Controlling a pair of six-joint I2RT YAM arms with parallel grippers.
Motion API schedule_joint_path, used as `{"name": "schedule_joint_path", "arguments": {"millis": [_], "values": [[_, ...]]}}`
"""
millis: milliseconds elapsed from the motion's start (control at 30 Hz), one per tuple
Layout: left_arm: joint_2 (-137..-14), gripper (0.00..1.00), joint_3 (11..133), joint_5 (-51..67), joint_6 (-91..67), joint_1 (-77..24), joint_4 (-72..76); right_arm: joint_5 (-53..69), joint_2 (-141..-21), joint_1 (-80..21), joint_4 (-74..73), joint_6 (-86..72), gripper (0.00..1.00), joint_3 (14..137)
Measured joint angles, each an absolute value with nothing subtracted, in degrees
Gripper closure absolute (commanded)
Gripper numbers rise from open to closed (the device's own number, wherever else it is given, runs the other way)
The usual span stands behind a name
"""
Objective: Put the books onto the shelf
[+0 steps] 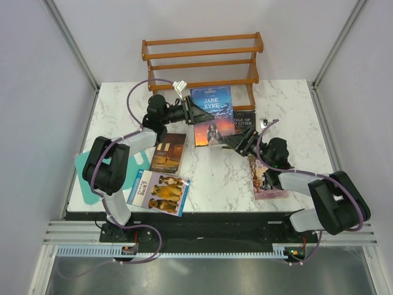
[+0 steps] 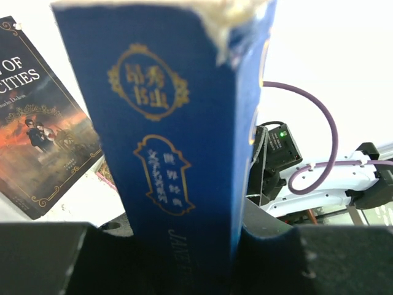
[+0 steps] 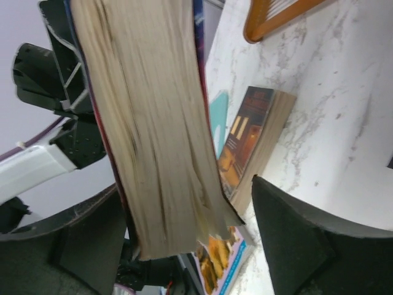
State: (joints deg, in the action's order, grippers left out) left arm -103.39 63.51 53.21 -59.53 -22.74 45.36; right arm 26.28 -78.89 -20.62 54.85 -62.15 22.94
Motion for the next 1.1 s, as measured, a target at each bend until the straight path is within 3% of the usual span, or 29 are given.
{"name": "schedule_joint_path", "arguments": {"millis": [67, 200, 233, 300, 333, 367, 400, 467, 500, 567, 600, 633, 700, 800, 1100], "values": [[-103.81, 0.98, 63.48, 53.21, -60.14, -22.74, 45.98, 26.96, -80.14, -20.62, 57.89, -63.94, 0.39, 22.94], [-104.90, 0.98, 63.35, 53.39, -61.21, -22.81, 47.31, 27.75, -80.93, -20.60, 61.82, -66.76, 0.45, 22.94], [-105.12, 0.98, 63.35, 53.43, -61.43, -22.81, 47.59, 27.73, -80.93, -20.58, 62.15, -67.05, 0.58, 22.92], [-105.49, 0.98, 63.29, 53.60, -61.73, -22.81, 48.21, 27.88, -80.90, -20.53, 62.46, -67.51, 0.73, 22.92], [-105.51, 0.98, 63.09, 53.65, -61.73, -22.79, 48.47, 28.21, -80.90, -20.47, 62.48, -67.68, 0.92, 22.94], [-105.51, 0.98, 62.87, 53.63, -61.73, -22.72, 48.64, 28.51, -80.90, -20.43, 62.50, -68.07, 1.00, 22.94], [-105.54, 0.98, 62.70, 53.63, -61.76, -22.70, 48.86, 28.80, -80.90, -20.38, 62.28, -68.38, 1.00, 22.94], [-105.60, 0.85, 62.65, 53.76, -61.76, -22.61, 48.73, 29.02, -80.95, -20.36, 62.13, -68.75, 1.00, 22.96], [-105.62, 0.65, 62.65, 53.76, -61.58, -22.61, 48.27, 29.23, -80.95, -20.32, 62.04, -69.01, 1.00, 22.98], [-105.36, 0.40, 62.78, 53.45, -59.48, -22.52, 45.45, 29.61, -80.82, -20.27, 60.86, -68.95, 1.00, 23.24], [-104.79, 0.22, 62.83, 52.86, -57.74, -22.44, 42.44, 29.82, -80.62, -20.27, 59.81, -68.69, 1.00, 23.53], [-103.92, 0.17, 62.85, 52.12, -54.74, -22.22, 38.15, 30.20, -80.25, -20.29, 58.08, -68.07, 1.00, 23.94], [-101.38, 0.09, 63.05, 48.99, -48.80, -21.69, 28.75, 30.89, -79.09, -20.40, 53.76, -66.46, 1.00, 25.06], [-96.23, 0.05, 63.42, 43.05, -40.03, -20.21, 16.03, 31.79, -77.14, -20.53, 47.00, -63.61, 1.00, 27.24], [-79.75, 0.03, 63.55, 31.24, -29.56, -9.63, 2.28, 33.87, -79.13, -20.60, 33.69, -56.88, 1.00, 38.76]]}}
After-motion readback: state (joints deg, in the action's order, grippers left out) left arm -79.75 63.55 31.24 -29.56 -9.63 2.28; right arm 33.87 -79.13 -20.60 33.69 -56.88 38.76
